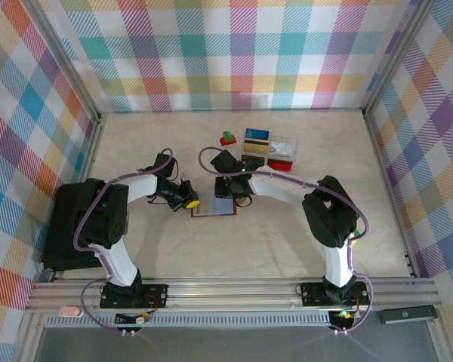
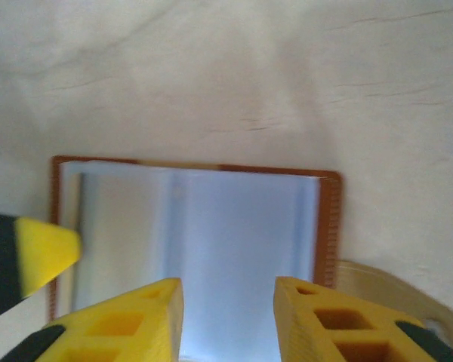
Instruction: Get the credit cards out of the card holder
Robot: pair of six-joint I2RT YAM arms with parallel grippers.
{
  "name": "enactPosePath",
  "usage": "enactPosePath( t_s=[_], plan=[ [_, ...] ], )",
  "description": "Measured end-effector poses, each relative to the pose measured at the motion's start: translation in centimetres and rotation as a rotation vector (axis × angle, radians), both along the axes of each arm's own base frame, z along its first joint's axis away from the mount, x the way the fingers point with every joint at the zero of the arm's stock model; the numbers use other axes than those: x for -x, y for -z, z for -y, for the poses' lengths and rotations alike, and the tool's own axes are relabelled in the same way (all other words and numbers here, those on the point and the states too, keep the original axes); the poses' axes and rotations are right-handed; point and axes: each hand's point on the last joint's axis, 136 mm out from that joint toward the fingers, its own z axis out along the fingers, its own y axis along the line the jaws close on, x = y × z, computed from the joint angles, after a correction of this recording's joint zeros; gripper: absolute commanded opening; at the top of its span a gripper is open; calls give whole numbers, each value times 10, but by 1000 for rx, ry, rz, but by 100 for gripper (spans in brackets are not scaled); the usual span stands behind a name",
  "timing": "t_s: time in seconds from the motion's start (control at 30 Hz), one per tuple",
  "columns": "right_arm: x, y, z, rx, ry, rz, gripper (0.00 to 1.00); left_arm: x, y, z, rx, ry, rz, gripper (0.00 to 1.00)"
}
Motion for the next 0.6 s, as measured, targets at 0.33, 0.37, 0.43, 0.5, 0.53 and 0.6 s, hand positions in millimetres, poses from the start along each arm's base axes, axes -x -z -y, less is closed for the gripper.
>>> enactPosePath(
  t_s=[0.33, 0.37, 0.43, 0.5, 0.53, 0.6],
  plan=[
    [5, -4, -22, -68, -83, -12, 33, -3, -18, -3, 19, -41, 18, 17],
    [5, -3, -24, -60, -91, -11, 34, -4, -25, -4, 23, -51, 28, 18],
    [5, 1, -27, -36, -108, -11, 37, -7, -39, -11, 30, -76, 55, 20],
    [7, 4, -32, -10, -131, -13, 39, -11, -49, -24, 31, -114, 73, 23],
    [8, 5, -37, 3, -147, -13, 41, -14, -52, -33, 30, -139, 79, 26],
    [11, 9, -46, 25, -177, -16, 44, -17, -55, -51, 23, -188, 83, 31]
  ],
)
